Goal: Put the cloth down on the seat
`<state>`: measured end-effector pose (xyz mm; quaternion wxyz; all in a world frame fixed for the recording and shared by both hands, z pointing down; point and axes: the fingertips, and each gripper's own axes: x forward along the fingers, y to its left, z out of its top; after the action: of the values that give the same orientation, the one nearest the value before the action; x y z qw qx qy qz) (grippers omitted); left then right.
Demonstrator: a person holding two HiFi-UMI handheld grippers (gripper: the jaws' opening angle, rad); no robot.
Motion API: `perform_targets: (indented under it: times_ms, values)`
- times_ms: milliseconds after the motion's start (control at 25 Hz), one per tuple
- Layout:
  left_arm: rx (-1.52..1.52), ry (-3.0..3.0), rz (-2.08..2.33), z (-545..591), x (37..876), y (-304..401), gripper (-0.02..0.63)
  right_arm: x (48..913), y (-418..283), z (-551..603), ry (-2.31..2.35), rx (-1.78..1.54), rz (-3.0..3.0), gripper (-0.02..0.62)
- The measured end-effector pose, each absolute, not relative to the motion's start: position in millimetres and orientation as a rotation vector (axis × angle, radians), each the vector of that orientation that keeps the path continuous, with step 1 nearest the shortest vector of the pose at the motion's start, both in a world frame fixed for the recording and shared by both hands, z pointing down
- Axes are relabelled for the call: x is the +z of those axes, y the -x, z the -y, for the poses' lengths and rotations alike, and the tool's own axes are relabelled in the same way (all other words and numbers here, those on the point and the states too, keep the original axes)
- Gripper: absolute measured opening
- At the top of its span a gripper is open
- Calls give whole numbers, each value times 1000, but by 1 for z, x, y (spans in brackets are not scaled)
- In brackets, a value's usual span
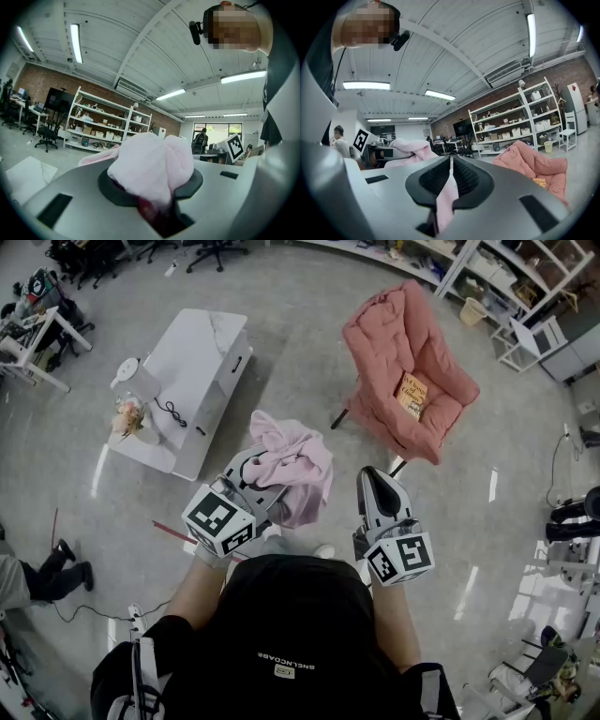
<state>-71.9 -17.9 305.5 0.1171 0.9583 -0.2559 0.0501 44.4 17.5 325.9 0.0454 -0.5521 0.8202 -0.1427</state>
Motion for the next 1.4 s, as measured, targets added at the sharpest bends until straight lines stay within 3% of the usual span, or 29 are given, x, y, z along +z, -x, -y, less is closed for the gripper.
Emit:
perform_targets:
  times_ms: [1400]
  values:
    - [189,-2781,732,16,323,74,146,354,-65,-25,1779,-537,-2396,41]
